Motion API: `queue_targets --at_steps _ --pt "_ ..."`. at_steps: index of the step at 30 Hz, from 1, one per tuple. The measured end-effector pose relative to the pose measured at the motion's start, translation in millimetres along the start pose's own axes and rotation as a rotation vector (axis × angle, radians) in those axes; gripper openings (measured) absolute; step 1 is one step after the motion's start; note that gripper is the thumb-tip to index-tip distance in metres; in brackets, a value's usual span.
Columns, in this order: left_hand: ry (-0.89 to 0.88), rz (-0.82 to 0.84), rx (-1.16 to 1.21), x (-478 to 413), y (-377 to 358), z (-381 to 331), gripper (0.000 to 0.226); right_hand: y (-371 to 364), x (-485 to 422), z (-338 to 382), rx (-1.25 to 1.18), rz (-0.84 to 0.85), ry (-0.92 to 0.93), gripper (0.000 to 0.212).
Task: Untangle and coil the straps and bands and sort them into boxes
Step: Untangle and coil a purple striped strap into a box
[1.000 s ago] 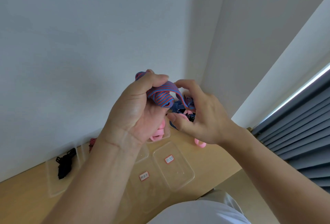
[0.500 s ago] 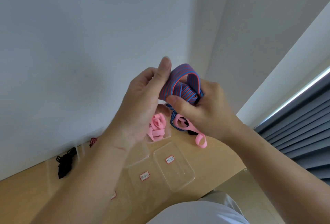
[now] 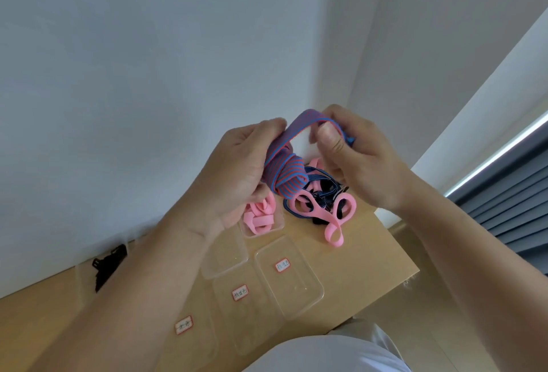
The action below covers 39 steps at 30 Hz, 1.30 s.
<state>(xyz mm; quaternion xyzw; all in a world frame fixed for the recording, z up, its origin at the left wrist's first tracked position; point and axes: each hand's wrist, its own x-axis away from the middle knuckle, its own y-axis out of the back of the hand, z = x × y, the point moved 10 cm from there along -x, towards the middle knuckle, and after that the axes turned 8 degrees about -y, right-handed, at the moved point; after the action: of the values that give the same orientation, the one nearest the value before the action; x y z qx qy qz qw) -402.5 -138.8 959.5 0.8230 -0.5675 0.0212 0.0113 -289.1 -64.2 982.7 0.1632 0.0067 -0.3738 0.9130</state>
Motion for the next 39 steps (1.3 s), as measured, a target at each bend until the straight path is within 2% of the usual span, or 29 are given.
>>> queue_targets --at_steps 4,8,11,13,15,21,24,29,32,36,39 --pt "-0.048 0.105 0.113 2 -7 -7 0.043 12 -6 2 0.119 -0.076 0.053 0.038" --pt "-0.162 0.274 0.136 9 -10 -24 0.067 12 -8 -10 0.272 -0.093 0.053 0.047" --pt "-0.137 0.269 0.256 12 3 -27 0.058 33 -11 -32 0.366 -0.191 0.016 0.051" --pt "-0.088 0.243 0.395 11 3 -25 0.056 36 -13 -57 0.425 -0.188 -0.099 0.045" --pt "-0.064 0.141 0.449 5 1 -21 0.045 11 -10 -80 0.476 -0.07 -0.212 0.042" --pt "-0.054 -0.499 0.38 -15 50 6 0.032 -95 40 -76 0.372 0.275 -0.312 0.054" --pt "-0.091 -0.672 0.378 -18 63 25 0.032 -129 68 -52 0.279 0.405 -0.344 0.06" --pt "-0.226 -0.743 -0.085 -9 66 32 0.035 -122 77 -19 0.226 0.472 -0.344 0.06" --pt "-0.428 -0.72 -0.275 2 58 16 0.034 -104 72 -7 0.067 0.505 -0.361 0.059" --pt "-0.628 -0.663 -0.4 10 43 -3 0.031 -80 57 6 -0.312 0.454 -0.415 0.056" --pt "-0.727 -0.502 -0.452 15 16 -17 0.03 -55 39 7 -0.443 0.341 -0.415 0.057"
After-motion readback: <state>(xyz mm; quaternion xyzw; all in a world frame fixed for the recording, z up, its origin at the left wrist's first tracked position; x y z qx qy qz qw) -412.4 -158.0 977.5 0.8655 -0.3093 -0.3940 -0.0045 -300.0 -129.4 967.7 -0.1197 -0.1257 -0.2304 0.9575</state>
